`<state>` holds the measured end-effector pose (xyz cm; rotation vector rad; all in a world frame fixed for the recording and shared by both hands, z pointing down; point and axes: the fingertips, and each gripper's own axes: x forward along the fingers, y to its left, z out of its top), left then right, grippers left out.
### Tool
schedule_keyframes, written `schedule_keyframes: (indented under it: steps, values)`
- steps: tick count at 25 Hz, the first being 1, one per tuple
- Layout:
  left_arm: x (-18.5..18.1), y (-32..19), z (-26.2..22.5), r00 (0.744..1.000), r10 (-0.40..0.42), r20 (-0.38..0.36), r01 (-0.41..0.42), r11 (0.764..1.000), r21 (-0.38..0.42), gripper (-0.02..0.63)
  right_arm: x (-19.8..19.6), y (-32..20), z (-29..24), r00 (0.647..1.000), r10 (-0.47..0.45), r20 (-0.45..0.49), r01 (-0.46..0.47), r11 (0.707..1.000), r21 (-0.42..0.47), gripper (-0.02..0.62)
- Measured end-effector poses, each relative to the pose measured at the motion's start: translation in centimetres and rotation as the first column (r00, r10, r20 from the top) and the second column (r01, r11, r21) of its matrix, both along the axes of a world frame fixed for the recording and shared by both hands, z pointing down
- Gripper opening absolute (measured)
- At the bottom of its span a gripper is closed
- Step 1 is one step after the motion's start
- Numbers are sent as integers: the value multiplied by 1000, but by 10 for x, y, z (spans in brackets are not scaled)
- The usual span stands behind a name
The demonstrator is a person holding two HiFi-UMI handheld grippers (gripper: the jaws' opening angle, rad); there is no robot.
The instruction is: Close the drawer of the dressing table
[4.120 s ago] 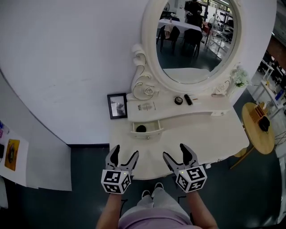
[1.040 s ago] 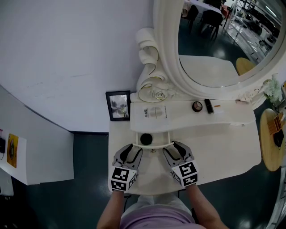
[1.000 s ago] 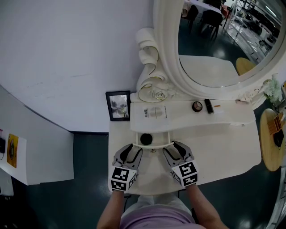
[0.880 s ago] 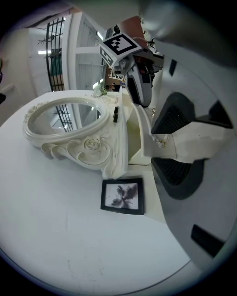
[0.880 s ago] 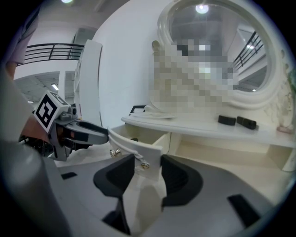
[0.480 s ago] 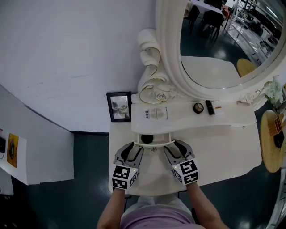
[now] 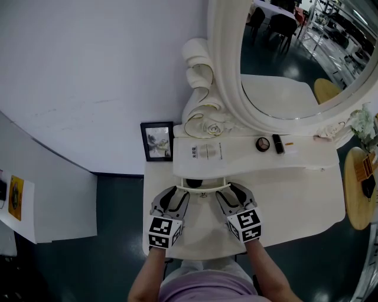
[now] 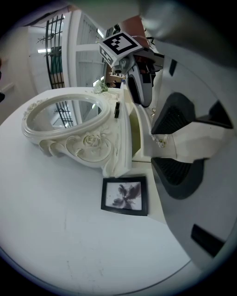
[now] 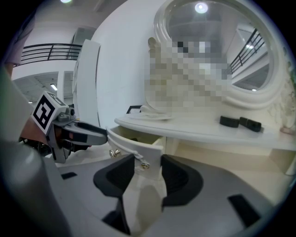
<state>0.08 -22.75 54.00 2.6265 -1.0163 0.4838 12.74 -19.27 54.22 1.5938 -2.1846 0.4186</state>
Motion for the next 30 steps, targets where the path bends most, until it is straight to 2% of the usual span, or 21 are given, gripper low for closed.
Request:
schedule_keyframes:
  steps: [30]
  values:
    - [7, -29, -1, 998, -58, -18, 58, 998, 11, 160, 8, -29, -1, 999, 24, 22, -25, 1000, 19, 190]
